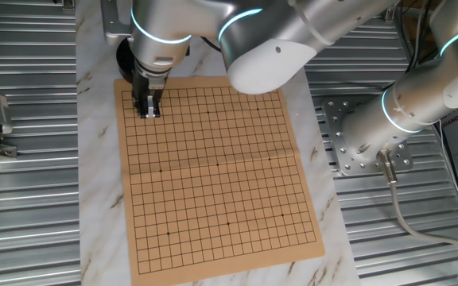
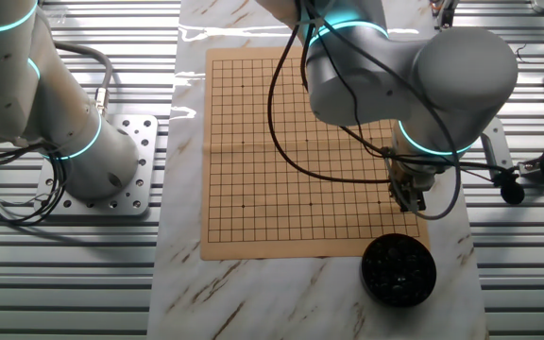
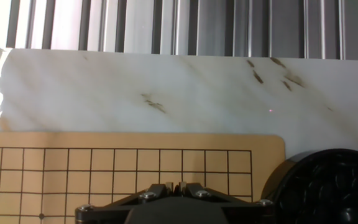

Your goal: Play the first move as black on the 3-4 point in the upper right corner of the Go board

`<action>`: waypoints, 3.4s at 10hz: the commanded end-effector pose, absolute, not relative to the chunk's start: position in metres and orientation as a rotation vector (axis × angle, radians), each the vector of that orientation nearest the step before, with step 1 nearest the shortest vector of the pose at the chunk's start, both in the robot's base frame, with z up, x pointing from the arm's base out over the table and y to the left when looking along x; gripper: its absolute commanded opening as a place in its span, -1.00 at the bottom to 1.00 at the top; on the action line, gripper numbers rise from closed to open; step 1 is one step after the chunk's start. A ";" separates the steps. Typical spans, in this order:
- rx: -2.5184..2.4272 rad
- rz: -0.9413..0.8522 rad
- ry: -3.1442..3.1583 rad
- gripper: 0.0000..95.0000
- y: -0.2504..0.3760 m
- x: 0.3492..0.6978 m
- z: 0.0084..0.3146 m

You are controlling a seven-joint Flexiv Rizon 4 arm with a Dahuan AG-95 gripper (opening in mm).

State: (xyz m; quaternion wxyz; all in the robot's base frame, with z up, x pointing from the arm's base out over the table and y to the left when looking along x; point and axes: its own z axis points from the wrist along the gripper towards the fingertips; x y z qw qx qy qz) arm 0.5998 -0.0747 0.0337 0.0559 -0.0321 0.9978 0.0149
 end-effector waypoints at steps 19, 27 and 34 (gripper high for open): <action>-0.040 0.205 3.034 -1.00 -0.072 0.601 0.026; -0.054 0.210 3.034 -1.00 -0.073 0.601 0.025; -0.078 0.205 3.029 -1.00 -0.074 0.601 0.023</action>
